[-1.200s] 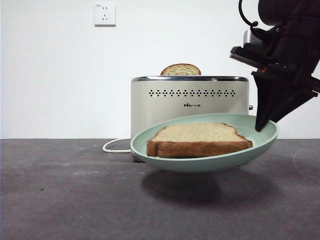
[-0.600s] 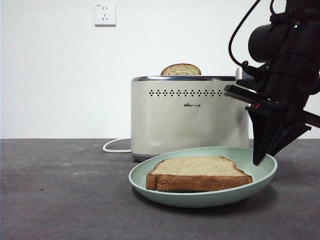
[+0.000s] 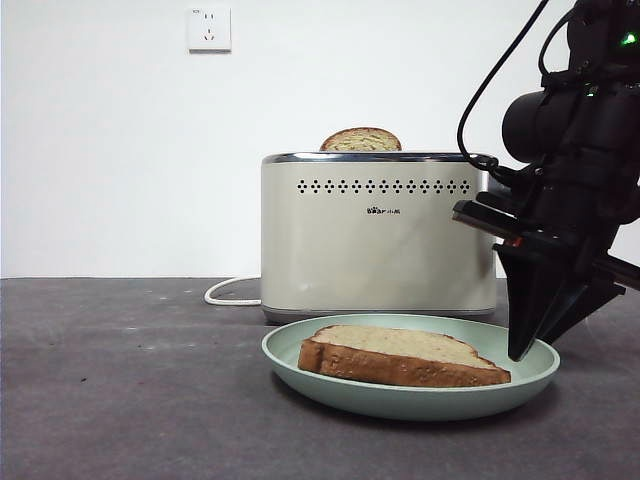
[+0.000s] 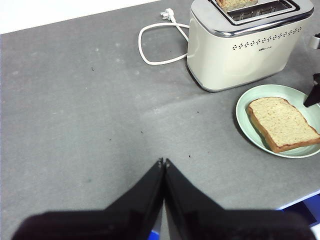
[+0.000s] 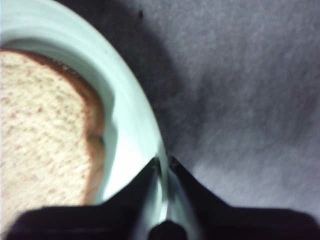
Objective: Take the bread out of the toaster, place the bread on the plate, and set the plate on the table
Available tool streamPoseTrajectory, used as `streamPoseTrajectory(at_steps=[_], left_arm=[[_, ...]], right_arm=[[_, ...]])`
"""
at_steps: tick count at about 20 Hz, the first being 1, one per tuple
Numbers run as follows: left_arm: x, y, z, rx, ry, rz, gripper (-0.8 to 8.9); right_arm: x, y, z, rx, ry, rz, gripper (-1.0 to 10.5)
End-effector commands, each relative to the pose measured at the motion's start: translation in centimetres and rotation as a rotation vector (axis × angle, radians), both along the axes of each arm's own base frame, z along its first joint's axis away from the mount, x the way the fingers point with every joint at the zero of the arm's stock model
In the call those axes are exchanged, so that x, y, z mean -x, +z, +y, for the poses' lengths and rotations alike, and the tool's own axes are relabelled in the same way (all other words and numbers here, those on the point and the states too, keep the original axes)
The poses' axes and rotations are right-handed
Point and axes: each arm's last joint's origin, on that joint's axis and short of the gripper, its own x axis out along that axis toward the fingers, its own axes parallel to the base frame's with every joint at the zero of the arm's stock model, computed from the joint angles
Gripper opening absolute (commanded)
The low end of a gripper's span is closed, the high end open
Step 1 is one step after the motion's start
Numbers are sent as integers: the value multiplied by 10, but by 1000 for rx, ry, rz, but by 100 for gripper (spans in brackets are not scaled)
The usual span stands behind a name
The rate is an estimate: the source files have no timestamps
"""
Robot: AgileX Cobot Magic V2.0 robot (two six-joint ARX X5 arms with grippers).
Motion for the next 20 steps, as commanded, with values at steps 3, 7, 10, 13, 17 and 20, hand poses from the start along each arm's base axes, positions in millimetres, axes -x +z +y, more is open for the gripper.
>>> streamPoseTrajectory(at_steps=[3, 7, 10, 13, 17, 20], left_arm=[[0, 0, 0, -4, -5, -7, -8], [1, 0, 0, -2, -7, -6, -8], [1, 0, 0, 2, -14, -5, -8], [1, 0, -1, 26, -54, 4, -8], [1, -1, -1, 24, -57, 4, -8], [2, -2, -2, 35, -83, 21, -8]], right_arm=[[1, -3, -1, 25, 6, -6, 550], [14, 37, -5, -3, 15, -114, 548], [43, 78, -7, -27, 71, -188, 536], [88, 122, -5, -119, 168, -268, 531], [153, 161, -8, -197, 282, -367, 433], [197, 176, -17, -246, 346, -410, 216]])
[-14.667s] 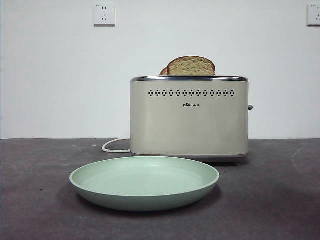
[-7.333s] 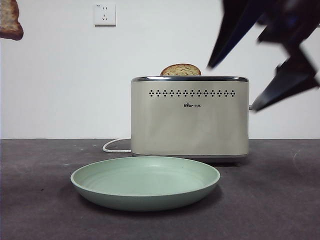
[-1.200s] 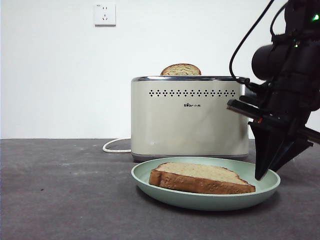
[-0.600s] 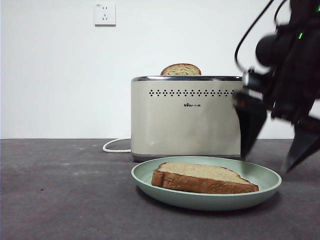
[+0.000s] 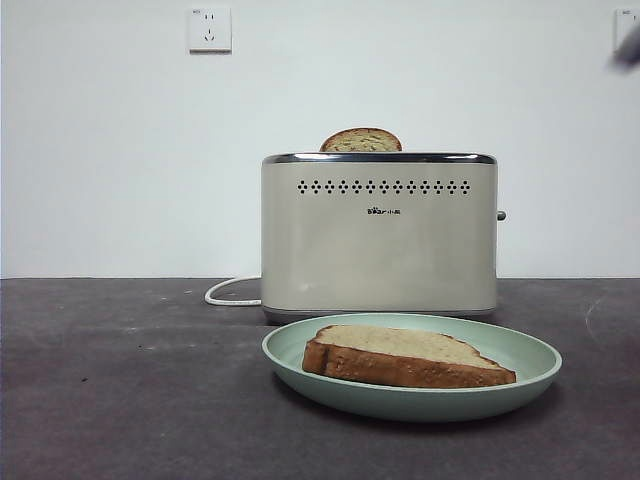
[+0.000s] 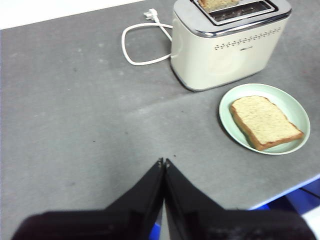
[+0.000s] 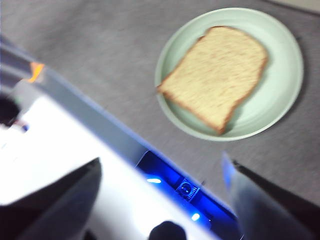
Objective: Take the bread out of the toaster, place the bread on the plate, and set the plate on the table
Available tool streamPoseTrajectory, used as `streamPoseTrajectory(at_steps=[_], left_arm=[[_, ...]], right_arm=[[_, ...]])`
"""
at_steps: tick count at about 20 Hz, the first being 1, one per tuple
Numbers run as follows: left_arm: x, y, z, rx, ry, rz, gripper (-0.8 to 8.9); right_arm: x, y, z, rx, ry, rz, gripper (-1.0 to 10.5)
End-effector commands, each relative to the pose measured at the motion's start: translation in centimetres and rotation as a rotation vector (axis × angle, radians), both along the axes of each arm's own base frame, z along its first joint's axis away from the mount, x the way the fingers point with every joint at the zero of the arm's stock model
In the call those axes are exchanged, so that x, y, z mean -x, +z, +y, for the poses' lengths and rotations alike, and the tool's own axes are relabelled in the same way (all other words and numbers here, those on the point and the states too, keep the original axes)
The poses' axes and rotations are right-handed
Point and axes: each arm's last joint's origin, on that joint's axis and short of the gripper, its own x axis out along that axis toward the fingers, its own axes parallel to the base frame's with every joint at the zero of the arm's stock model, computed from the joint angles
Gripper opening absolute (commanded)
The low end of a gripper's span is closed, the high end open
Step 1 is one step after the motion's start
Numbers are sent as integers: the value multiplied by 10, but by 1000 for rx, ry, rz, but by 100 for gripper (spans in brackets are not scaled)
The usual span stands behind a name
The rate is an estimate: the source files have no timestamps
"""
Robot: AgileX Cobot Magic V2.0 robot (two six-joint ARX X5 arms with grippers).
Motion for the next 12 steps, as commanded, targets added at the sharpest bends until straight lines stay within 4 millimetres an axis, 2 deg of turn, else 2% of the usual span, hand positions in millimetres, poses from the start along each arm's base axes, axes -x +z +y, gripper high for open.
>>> streamPoseTrajectory(at_steps=[1, 2, 5, 12], left_arm=[[2, -2, 0, 4, -32, 11, -8], [2, -2, 0, 6, -34, 12, -8], [2, -2, 0, 5, -34, 11, -8], [2, -2, 0, 4, -30, 12, -8]], right_arm=[[26, 6, -8, -31, 35, -26, 87], [34, 8, -12, -44, 47, -46, -24], [50, 12, -22, -68, 59, -84, -12], [54, 10, -24, -47, 56, -52, 2]])
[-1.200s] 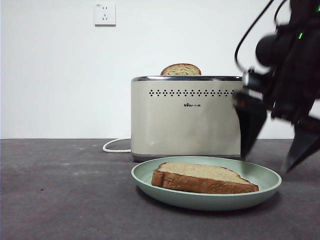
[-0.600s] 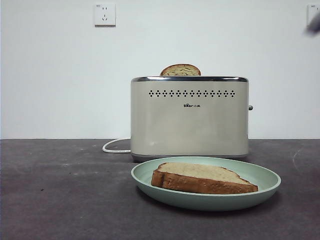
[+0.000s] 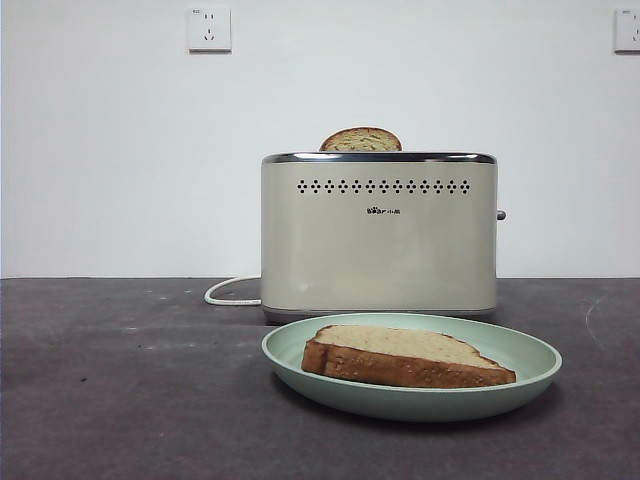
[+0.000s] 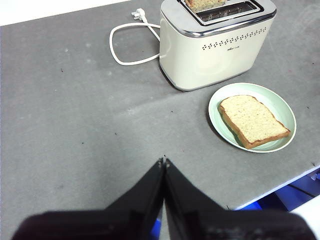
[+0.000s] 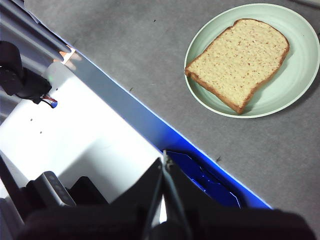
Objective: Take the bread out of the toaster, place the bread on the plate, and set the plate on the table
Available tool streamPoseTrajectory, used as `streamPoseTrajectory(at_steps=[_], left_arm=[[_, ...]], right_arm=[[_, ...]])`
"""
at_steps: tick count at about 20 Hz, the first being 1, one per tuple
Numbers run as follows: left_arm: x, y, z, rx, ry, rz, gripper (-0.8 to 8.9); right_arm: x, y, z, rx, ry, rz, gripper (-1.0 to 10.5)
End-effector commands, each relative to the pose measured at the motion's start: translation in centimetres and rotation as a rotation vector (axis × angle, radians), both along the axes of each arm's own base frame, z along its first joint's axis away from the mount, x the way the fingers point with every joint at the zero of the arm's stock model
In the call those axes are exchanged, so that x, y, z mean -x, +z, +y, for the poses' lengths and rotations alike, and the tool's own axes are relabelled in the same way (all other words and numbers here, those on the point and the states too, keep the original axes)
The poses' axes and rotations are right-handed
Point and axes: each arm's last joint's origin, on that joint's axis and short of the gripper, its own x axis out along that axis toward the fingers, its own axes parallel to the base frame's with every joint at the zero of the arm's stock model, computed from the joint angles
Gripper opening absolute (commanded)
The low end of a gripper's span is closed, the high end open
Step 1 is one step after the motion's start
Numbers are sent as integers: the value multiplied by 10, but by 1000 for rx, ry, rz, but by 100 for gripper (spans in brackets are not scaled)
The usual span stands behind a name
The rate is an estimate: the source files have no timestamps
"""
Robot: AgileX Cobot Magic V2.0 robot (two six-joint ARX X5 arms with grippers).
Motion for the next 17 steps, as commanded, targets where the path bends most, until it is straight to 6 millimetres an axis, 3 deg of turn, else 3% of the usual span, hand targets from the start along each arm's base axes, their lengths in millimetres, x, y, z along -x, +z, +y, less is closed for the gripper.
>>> streamPoseTrajectory(at_steps=[1, 12, 15, 17], left_arm=[[1, -2, 1, -15, 0, 7, -7], [2, -4, 1, -25, 0, 31, -4], [1, -2, 1, -33, 5, 9, -4], [-4, 6, 1, -22, 44, -108, -4]], right_arm=[[0, -2, 0, 0, -4, 4, 2], [1, -1, -1, -1, -6, -1, 2], [1, -1, -1, 0, -7, -2, 2], [1, -1, -1, 0, -7, -2, 2]])
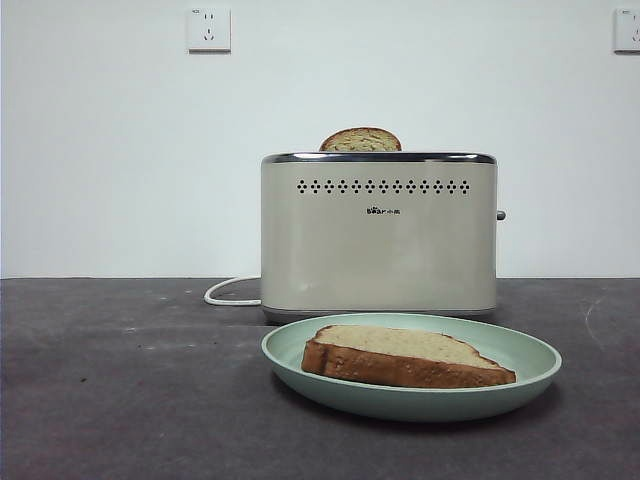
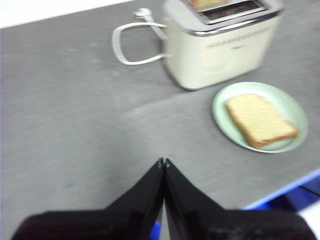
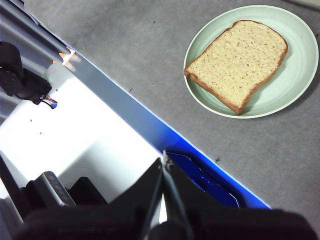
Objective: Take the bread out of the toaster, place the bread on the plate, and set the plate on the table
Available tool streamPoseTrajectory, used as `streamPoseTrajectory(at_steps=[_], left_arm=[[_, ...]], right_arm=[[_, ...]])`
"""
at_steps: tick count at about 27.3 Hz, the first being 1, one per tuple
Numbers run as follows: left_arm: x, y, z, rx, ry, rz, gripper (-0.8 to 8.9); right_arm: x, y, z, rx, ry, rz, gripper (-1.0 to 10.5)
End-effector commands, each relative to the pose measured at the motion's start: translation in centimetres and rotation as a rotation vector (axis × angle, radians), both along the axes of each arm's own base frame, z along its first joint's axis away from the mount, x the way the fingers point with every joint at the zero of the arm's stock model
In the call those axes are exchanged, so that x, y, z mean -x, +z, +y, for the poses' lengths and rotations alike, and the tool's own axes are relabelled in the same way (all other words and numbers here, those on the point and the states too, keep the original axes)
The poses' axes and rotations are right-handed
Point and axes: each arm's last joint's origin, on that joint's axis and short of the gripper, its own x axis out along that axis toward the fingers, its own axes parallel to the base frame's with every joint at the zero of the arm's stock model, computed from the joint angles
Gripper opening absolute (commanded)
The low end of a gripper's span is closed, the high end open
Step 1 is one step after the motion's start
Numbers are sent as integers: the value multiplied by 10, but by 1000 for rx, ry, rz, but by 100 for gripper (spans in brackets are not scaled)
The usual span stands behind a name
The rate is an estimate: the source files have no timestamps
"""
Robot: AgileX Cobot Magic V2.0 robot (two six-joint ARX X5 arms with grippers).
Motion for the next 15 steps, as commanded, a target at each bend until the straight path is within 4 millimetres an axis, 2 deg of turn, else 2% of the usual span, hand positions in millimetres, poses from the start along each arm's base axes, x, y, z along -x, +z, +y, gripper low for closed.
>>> streamPoseTrajectory(at_steps=[1, 4, 6, 10, 15], left_arm=[[-8, 15, -2, 15, 4, -210, -4], [-16, 32, -1, 14, 82, -570, -4], [-24, 23, 0, 20, 155, -744, -4], [-44, -24, 1, 17, 242, -885, -4], [-63, -95, 4, -12, 288, -849, -3]], right_arm=[[0, -2, 0, 0, -4, 4, 2], [0, -2, 0, 0, -5, 3, 2], [0, -2, 0, 0, -4, 4, 2], [0, -2, 0, 0, -4, 4, 2], [0, -2, 0, 1, -5, 4, 2]])
